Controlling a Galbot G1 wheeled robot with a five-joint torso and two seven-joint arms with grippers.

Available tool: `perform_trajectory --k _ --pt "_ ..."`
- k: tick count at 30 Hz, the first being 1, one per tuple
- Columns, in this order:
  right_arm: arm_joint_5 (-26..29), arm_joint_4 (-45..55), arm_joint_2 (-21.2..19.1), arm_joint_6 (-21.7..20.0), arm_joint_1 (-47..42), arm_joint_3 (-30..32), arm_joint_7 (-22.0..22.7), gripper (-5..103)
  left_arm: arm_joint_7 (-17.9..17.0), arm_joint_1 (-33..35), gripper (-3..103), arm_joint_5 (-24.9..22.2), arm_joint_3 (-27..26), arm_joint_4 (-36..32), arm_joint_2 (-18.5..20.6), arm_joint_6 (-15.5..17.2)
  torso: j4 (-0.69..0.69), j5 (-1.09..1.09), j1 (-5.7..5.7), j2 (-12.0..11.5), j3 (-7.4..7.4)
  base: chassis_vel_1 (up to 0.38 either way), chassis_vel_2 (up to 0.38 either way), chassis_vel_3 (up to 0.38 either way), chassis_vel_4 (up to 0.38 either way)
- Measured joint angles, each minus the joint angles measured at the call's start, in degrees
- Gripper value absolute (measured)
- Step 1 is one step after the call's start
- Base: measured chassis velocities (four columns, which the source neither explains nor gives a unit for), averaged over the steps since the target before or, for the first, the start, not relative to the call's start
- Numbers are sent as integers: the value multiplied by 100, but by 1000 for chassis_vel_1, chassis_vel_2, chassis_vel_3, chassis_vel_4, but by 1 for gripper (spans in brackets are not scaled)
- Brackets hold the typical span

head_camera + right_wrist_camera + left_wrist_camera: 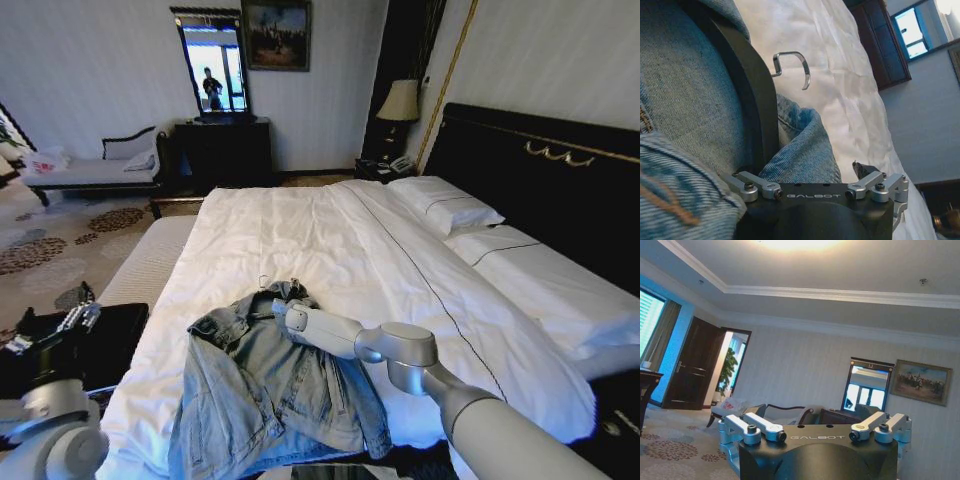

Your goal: Pick up the clothes from the bed and hang them on the clothes hanger.

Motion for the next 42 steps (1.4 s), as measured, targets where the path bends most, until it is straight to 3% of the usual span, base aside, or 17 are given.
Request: perform_trajectory --k 6,15,25,28,29,33,35,37,41,42 --pt "352 143 0 218 163 -315 -118 100 -1 16 100 -93 -108 37 26 -22 0 0 0 0 0 0 0 0 0" --pt "675 154 2 145 293 -624 -269 100 -2 -16 100 -120 -100 43 10 -38 0 1 0 0 -1 0 0 0 0" --pt "797 60 2 426 107 -285 -258 101 -2 -14 100 -80 -48 36 -43 -61 0 1 0 0 -1 0 0 0 0" --pt "719 44 2 424 63 -139 -258 92 -2 -13 100 -46 -26 30 -57 -61 1 1 0 0 0 0 0 0 0" --pt "626 33 2 383 55 -78 -254 82 -2 -12 100 -30 -20 30 -62 -62 1 1 0 0 -1 0 0 0 0" --pt "355 1 2 305 54 12 -250 76 -2 -10 100 -15 -15 30 -68 -63 1 1 0 0 0 0 0 0 0" --pt "-237 -58 2 310 59 69 -254 60 -2 -16 100 14 8 30 -73 -63 1 1 0 0 0 0 0 0 0" --pt "-565 -91 2 333 66 88 -254 60 -2 -26 100 38 29 31 -77 -63 1 1 0 0 0 0 0 0 0" --pt "-1829 -173 0 602 105 211 -264 37 -2 -44 100 93 89 31 -92 -59 -1 1 0 0 0 0 0 0 0" --pt "-1829 -173 0 602 105 211 -264 37 -2 -44 100 93 89 31 -92 -59 -1 1 0 0 0 0 0 0 0"
